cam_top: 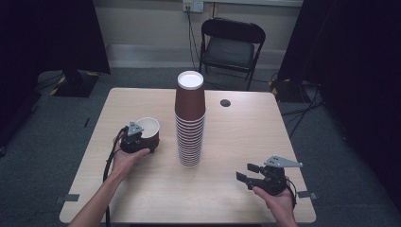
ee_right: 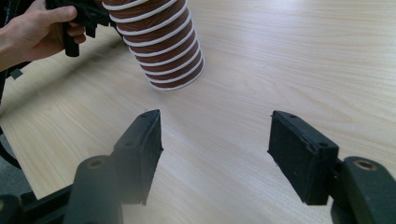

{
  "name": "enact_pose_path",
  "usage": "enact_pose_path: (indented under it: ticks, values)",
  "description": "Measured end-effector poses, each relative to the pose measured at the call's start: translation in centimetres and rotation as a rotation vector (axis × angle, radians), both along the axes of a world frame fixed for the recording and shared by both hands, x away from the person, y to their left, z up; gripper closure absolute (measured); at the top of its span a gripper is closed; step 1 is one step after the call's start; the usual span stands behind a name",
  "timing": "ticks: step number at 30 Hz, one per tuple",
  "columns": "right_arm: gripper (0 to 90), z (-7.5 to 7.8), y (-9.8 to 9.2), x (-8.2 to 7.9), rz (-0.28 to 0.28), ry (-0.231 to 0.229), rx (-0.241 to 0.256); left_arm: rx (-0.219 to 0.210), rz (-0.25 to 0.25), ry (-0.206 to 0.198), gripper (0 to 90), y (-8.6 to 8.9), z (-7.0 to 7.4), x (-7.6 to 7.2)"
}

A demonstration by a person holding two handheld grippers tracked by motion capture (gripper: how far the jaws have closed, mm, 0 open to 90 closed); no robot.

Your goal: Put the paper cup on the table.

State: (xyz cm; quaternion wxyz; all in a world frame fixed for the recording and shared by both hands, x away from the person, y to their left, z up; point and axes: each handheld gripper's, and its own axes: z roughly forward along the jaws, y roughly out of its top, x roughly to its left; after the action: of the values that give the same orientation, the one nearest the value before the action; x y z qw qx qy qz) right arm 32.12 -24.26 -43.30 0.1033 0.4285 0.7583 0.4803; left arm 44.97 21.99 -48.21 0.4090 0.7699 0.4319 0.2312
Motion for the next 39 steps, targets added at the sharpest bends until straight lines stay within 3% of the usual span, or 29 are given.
enact_pose_path:
  ticks: [4, 15, 20, 24, 26, 27, 33, 35, 39]
  values:
    - [34.9, 0.1, 0.0, 0.0, 0.004, -0.003, 0.002, 0.004, 0.000, 0.029, 15.4, 0.2, -0.4, 0.1]
    - [33.6, 0.1, -0.1, 0.0, -0.008, -0.006, 0.003, 0.008, 0.013, 0.058, 15.6, 1.4, -0.1, -0.7]
    - [33.3, 0.1, -0.1, 0.0, -0.013, -0.005, 0.005, 0.023, 0.009, 0.050, 15.6, 1.6, -0.1, -1.4]
    - [33.0, 0.1, -0.2, 0.0, -0.018, -0.008, 0.008, -0.020, 0.032, 0.076, 16.8, 1.6, 0.2, -2.3]
    - [33.0, 0.1, -0.3, 0.0, -0.021, -0.006, 0.007, 0.023, 0.019, 0.059, 16.3, 1.3, 0.4, -3.2]
    - [32.9, 0.0, -0.4, 0.1, -0.021, -0.004, 0.007, 0.024, 0.021, 0.056, 16.9, 1.3, 0.5, -3.5]
    - [32.8, 0.0, -0.6, 0.1, -0.026, -0.006, 0.010, -0.025, 0.037, 0.031, 17.4, 2.4, 1.4, -4.6]
    - [32.8, 0.0, -0.7, 0.1, -0.032, -0.007, 0.009, -0.015, 0.034, 0.014, 17.4, 2.6, 2.0, -5.1]
    - [32.8, -0.1, -1.0, 0.3, -0.038, 0.000, 0.011, -0.005, 0.014, 0.032, 17.4, 2.5, 2.8, -6.3]
